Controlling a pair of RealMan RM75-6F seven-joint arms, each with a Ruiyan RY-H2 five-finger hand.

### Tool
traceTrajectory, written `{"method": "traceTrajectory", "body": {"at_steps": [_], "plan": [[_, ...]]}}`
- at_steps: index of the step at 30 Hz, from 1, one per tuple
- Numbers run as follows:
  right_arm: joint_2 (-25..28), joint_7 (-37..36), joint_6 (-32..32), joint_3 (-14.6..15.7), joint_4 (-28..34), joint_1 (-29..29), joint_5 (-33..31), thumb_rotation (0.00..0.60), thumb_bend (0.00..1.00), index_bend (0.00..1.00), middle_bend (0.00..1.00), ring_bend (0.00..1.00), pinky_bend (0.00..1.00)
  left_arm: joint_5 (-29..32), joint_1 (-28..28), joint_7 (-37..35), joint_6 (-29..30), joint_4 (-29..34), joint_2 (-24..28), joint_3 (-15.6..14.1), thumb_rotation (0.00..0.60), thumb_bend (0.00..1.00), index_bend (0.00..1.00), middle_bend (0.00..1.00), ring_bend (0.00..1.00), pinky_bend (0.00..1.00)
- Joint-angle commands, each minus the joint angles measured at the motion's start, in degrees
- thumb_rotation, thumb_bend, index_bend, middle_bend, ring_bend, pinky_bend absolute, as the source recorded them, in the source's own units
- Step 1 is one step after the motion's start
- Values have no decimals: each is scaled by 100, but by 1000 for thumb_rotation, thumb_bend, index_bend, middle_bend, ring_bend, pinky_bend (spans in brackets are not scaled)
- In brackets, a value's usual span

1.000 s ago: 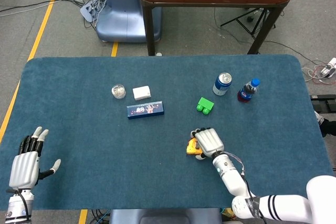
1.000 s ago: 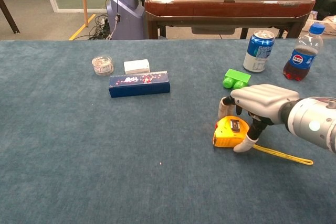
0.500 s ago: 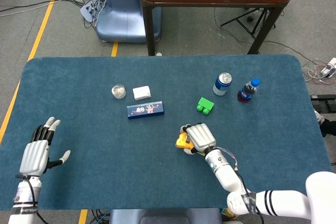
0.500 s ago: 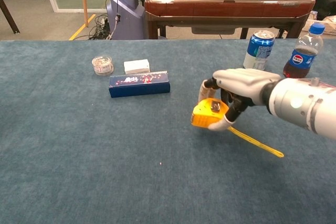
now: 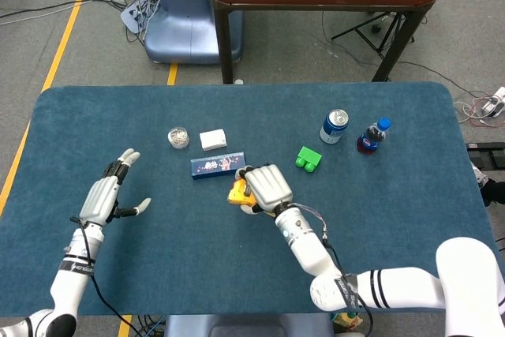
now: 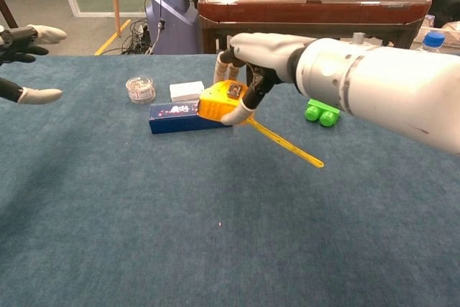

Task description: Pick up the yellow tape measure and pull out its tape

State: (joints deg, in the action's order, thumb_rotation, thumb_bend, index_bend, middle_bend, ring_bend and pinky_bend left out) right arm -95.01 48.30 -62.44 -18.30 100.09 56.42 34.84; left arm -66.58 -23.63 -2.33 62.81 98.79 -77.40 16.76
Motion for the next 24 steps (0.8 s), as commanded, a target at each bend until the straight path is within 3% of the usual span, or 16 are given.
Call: {"method": "traceTrajectory", "body": {"at_steps": [1, 24], "plan": [[-188, 187, -164, -126, -161, 235, -245, 600, 776, 597, 623, 528, 370, 76, -136, -134, -121, -59, -130, 44, 600, 246, 30, 0, 0, 0], [-1275, 18, -512, -384, -1165, 861, -428, 600, 793, 620, 635, 541, 370, 424, -802, -191, -371, -540, -1068, 45, 600, 246, 0, 0, 0, 0]]}}
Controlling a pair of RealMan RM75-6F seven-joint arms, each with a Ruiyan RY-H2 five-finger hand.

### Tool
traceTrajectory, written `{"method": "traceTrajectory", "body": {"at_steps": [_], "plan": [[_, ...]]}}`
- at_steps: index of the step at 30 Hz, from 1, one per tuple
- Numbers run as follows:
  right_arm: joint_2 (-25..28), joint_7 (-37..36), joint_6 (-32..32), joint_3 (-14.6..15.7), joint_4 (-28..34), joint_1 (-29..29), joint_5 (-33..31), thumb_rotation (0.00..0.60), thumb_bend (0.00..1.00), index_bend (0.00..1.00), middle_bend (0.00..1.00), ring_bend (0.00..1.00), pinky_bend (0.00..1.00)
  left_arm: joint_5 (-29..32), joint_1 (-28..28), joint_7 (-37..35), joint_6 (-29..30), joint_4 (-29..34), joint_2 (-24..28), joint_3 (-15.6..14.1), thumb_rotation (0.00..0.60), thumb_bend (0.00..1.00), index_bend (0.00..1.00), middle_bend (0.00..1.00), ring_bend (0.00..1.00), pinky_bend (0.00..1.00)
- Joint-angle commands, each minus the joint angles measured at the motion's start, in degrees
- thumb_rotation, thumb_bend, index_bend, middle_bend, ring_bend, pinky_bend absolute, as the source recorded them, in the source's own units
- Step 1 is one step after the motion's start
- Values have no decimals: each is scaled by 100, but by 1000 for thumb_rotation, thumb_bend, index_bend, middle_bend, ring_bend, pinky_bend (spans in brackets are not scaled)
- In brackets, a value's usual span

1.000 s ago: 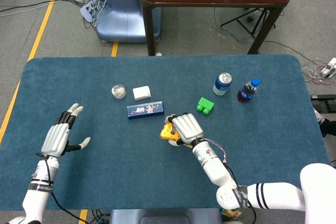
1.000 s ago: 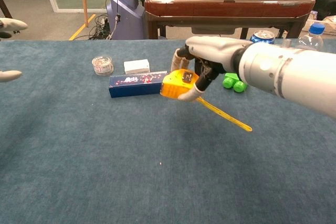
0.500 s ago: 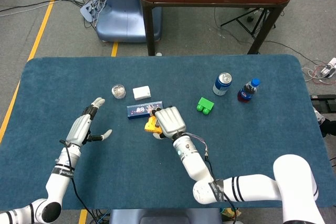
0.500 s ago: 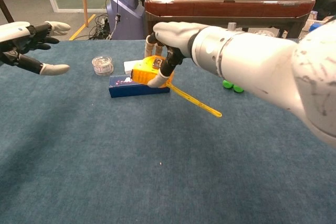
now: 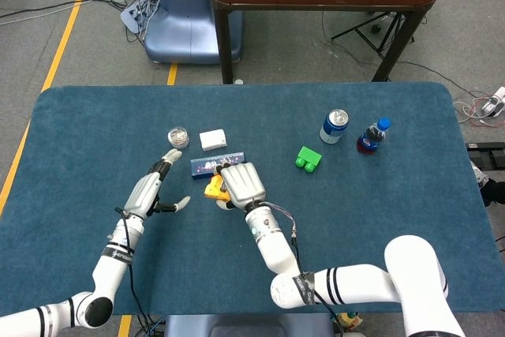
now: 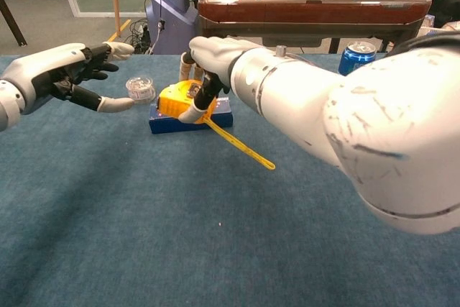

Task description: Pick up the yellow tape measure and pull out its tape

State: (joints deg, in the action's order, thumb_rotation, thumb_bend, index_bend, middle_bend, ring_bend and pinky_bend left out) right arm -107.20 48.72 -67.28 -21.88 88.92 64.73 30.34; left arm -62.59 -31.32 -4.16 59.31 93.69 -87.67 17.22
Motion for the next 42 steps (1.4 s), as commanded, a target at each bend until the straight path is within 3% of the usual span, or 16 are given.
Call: {"method": "traceTrajectory", "body": {"at_steps": [1, 21, 42], "plan": [[-80, -25, -38, -32, -68, 42, 26, 600, 792, 620, 635, 541, 370, 37, -48, -12, -29, -43, -61, -2, 600, 246, 0, 0, 0, 0], [-422, -62, -17, -132, -466, 172, 83, 600, 793, 622, 635, 541, 370, 197, -236, -108, -59, -189, -269, 20, 600, 246, 0, 0, 0, 0], [-369, -85, 34, -59, -387, 72, 136, 600, 792, 632, 635, 544, 370, 351, -252, -42, 21, -375, -242, 18, 600, 246, 0, 0, 0, 0]]}}
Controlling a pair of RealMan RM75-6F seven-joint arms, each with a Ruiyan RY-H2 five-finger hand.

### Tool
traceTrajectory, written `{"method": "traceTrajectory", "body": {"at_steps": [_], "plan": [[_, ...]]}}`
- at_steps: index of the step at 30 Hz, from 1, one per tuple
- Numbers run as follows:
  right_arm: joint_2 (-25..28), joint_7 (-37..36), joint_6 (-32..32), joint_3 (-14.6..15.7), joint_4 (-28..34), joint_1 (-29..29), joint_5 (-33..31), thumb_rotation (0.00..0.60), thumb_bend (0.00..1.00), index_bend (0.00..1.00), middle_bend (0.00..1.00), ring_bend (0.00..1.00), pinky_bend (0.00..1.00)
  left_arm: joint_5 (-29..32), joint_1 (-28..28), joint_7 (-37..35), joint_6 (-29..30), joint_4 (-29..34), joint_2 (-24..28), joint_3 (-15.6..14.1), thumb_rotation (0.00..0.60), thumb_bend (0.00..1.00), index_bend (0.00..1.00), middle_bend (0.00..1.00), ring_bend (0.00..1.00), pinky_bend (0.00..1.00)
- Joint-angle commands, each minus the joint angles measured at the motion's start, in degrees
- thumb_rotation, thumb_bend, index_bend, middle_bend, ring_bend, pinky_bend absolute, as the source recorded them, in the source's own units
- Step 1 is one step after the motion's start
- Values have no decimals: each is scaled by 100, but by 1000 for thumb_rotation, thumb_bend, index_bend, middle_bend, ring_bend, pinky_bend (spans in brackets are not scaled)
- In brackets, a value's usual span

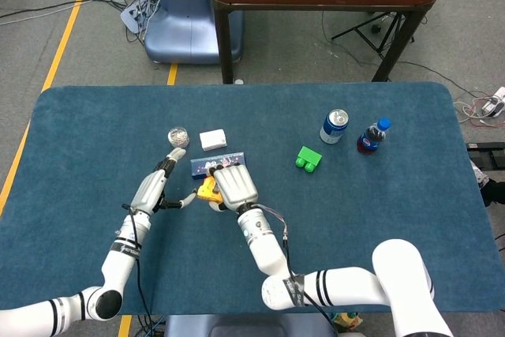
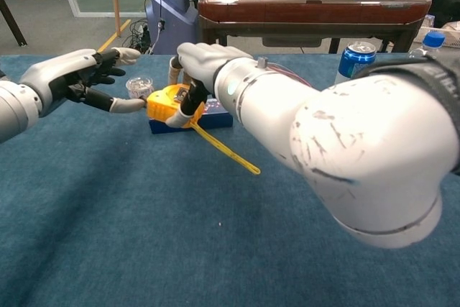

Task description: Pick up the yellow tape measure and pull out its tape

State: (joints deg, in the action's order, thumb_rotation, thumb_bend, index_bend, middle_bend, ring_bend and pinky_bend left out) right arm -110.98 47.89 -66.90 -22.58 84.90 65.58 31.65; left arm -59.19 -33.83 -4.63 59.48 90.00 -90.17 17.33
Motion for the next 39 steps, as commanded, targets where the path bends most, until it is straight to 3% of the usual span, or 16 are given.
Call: {"method": "traceTrajectory", "body": {"at_steps": [1, 16, 29, 39], "plan": [[17, 1, -1, 18, 28, -21, 1, 600, 792, 632, 635, 544, 370, 23, -3, 14, 10, -14, 13, 16, 600, 246, 0, 0, 0, 0], [101, -19, -19, 63, 168, -107, 34, 600, 793, 638, 639, 552, 370, 187, 15, 111, 82, -129, 113, 82, 600, 246, 6, 0, 0, 0], [151, -34, -28, 78, 209, -153, 46, 600, 793, 638, 638, 554, 370, 227, 0, 110, -36, -151, 191, 38, 600, 255, 228, 0, 0, 0], [172, -57, -1, 82, 198, -169, 52, 600, 792, 638, 638, 557, 370, 245, -5, 107, -56, -173, 219, 30, 600, 344, 261, 0, 0, 0]]}}
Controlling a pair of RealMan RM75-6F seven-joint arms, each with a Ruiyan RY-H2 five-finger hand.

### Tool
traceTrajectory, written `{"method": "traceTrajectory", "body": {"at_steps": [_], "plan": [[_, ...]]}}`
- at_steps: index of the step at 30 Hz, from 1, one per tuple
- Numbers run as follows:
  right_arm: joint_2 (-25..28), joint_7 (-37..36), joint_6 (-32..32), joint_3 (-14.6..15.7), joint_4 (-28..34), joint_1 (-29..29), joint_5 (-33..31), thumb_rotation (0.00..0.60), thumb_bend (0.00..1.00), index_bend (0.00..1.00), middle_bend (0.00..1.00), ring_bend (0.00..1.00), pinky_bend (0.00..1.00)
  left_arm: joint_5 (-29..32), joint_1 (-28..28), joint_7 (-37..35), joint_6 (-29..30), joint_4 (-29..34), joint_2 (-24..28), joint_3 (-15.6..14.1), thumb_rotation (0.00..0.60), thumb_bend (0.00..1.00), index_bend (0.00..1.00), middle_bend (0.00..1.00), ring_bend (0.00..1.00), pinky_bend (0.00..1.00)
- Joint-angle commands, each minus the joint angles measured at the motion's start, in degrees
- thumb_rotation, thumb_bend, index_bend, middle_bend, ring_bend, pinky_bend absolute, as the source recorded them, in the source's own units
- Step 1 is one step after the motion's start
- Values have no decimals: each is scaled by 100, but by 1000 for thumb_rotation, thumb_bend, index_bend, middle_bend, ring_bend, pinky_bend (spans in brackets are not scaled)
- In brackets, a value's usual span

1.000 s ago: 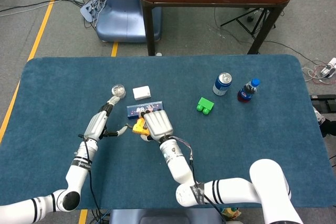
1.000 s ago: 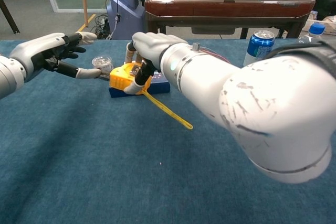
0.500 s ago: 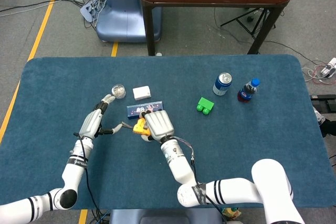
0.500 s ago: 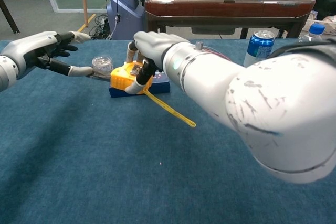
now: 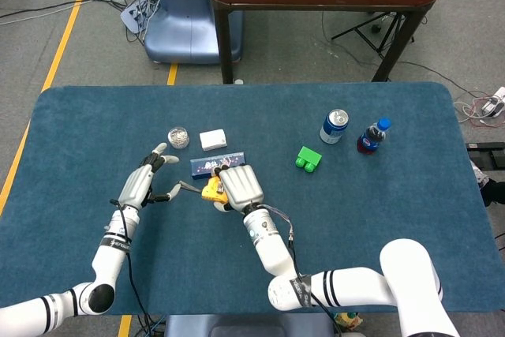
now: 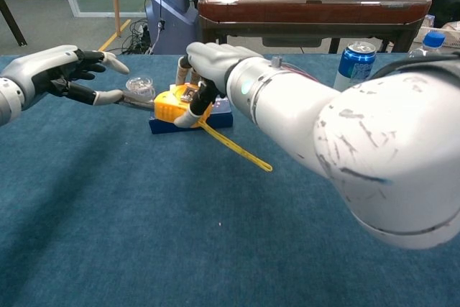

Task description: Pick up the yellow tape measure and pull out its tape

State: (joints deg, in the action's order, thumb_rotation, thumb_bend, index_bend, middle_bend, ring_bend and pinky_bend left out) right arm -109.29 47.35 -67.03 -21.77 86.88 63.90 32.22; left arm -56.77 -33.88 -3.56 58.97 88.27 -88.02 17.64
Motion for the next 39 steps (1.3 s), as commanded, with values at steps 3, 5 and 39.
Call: {"method": "traceTrajectory", "body": {"at_steps": [3, 5, 39], "plan": [[7, -14, 18, 0, -6, -7, -3, 600, 793, 638, 638, 557, 370, 14, -6, 8, -31, 1, 23, -10, 600, 355, 273, 0, 0, 0], [7, -22, 14, -3, -12, -9, 4, 600, 793, 638, 638, 557, 370, 26, -9, 1, -53, 7, 36, -11, 600, 361, 301, 0, 0, 0], [311, -139, 166, 83, 149, -171, -68, 600, 793, 640, 639, 558, 370, -151, 58, -279, -27, -22, 152, -44, 600, 481, 547, 18, 0, 0]]}}
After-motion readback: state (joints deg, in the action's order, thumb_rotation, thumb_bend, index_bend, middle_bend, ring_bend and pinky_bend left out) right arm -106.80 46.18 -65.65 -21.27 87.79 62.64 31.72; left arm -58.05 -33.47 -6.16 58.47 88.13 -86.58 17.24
